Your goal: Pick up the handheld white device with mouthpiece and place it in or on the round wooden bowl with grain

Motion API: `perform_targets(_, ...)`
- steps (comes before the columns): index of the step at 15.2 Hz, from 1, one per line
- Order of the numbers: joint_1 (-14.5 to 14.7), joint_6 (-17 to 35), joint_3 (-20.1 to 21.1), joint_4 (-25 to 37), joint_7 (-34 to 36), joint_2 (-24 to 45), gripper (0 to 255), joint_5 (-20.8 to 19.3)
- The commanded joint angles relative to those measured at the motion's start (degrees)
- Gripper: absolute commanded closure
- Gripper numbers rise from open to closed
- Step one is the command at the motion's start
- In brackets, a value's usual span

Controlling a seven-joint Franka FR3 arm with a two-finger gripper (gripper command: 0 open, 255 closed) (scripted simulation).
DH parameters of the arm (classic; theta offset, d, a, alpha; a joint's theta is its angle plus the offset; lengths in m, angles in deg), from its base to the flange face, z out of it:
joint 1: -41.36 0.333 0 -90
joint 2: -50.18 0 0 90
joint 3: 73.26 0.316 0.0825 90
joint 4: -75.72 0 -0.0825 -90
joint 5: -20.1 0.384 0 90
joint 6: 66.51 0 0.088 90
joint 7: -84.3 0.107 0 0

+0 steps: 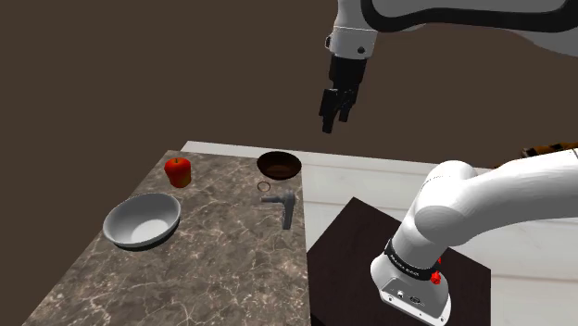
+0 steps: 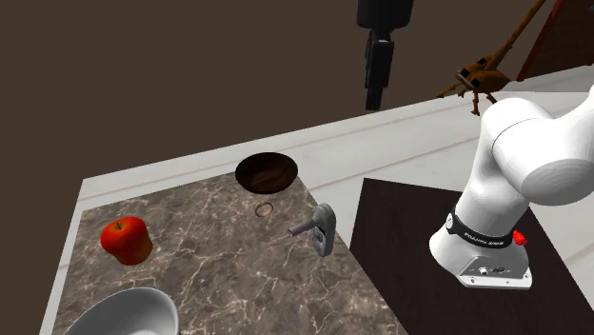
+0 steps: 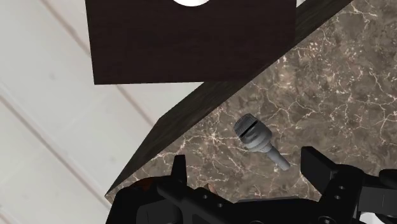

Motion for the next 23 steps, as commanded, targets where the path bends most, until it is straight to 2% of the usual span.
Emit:
perform_targets(1, 0.0, 0.0, 0.0, 0.0, 0.0, 0.0, 0, 0.0)
perform_targets(10, 2.73, 15.66, 2.95, -7.66, -1.72, 11.34, 0, 2.76)
perform_targets(18, 4.97, 29.92, 5.94, -9.76, -3.26, 26.4, 0, 4.7)
perform_targets(23, 5.22, 34.19, 6.43, -11.76, -3.34, 28.8, 0, 5.02)
